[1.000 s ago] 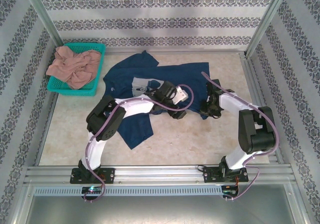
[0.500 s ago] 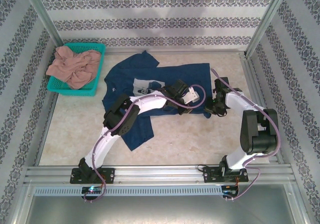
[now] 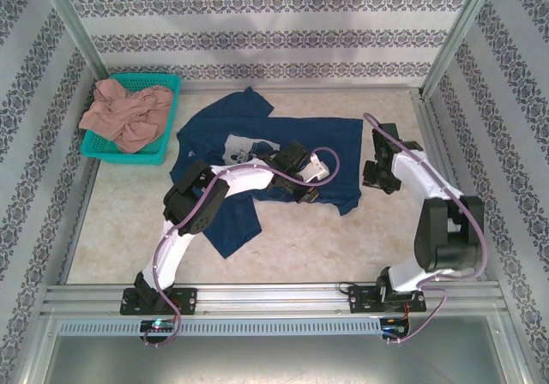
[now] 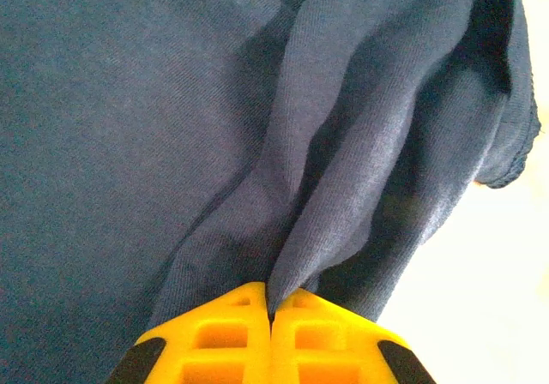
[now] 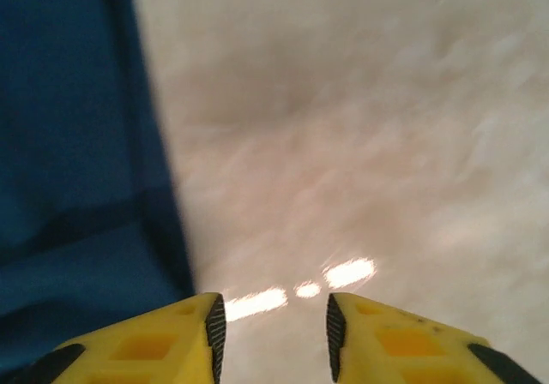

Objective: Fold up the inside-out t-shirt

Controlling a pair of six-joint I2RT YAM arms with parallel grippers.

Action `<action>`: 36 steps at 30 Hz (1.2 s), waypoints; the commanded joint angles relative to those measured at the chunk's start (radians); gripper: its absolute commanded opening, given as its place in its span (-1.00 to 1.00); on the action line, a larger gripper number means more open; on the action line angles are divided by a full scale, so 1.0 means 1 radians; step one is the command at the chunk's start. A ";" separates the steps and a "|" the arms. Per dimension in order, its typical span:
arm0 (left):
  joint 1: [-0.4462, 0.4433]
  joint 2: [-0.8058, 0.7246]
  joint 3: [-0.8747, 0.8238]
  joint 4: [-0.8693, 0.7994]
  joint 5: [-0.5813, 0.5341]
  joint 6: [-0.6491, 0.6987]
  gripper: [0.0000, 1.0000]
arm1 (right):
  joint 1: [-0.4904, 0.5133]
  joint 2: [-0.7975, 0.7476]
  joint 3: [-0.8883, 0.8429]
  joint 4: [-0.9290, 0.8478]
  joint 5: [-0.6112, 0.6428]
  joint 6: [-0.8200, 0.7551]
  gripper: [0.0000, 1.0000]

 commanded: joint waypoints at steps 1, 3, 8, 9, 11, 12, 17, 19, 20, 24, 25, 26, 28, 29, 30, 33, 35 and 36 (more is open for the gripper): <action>0.007 0.015 -0.040 -0.043 -0.016 -0.040 -1.00 | 0.079 -0.111 -0.134 0.069 -0.208 0.123 -0.03; 0.007 0.015 -0.041 -0.041 -0.016 -0.038 -1.00 | 0.125 -0.130 -0.213 0.150 -0.244 0.201 0.05; 0.007 0.019 -0.030 -0.044 -0.012 -0.027 -1.00 | 0.144 -0.056 -0.263 0.255 -0.194 0.276 0.12; 0.007 0.017 -0.031 -0.043 -0.012 -0.026 -1.00 | 0.141 -0.031 -0.252 0.251 -0.167 0.272 0.12; 0.007 0.015 -0.031 -0.042 -0.013 -0.026 -1.00 | 0.136 0.017 -0.231 0.243 -0.129 0.258 0.11; 0.007 0.016 -0.033 -0.041 -0.013 -0.026 -1.00 | 0.129 0.037 -0.223 0.244 -0.128 0.255 0.06; 0.007 0.011 -0.047 -0.031 -0.020 -0.030 -1.00 | 0.073 0.014 -0.208 0.165 -0.074 0.209 -0.34; 0.010 0.009 -0.055 -0.027 -0.023 -0.033 -1.00 | 0.024 -0.014 -0.206 0.124 -0.057 0.182 -0.51; 0.011 0.009 -0.056 -0.027 -0.022 -0.034 -1.00 | 0.007 -0.022 -0.200 0.105 -0.044 0.168 -0.58; 0.017 0.009 -0.060 -0.028 -0.016 -0.035 -1.00 | -0.041 -0.034 -0.142 0.030 0.064 0.104 -0.79; 0.019 0.010 -0.062 -0.027 -0.013 -0.035 -1.00 | -0.050 -0.032 -0.126 0.019 0.088 0.086 -0.80; 0.019 0.010 -0.060 -0.027 -0.011 -0.034 -1.00 | -0.056 -0.028 -0.104 0.006 0.111 0.075 -0.81; 0.020 0.012 -0.058 -0.029 -0.008 -0.033 -1.00 | -0.061 -0.026 -0.066 -0.027 0.159 0.047 -0.81; 0.020 0.015 -0.055 -0.031 -0.008 -0.033 -1.00 | -0.060 -0.034 -0.057 -0.037 0.167 0.037 -0.79; 0.020 0.015 -0.053 -0.034 -0.006 -0.033 -1.00 | -0.059 -0.050 -0.054 -0.044 0.162 0.029 -0.74; 0.020 0.017 -0.050 -0.038 -0.006 -0.031 -1.00 | -0.048 -0.109 -0.073 -0.059 0.128 0.017 -0.46; 0.020 0.017 -0.049 -0.038 -0.005 -0.032 -1.00 | -0.038 -0.139 -0.091 -0.081 0.101 0.018 -0.26; 0.020 0.018 -0.048 -0.039 -0.005 -0.031 -1.00 | -0.032 -0.152 -0.101 -0.089 0.095 0.020 -0.22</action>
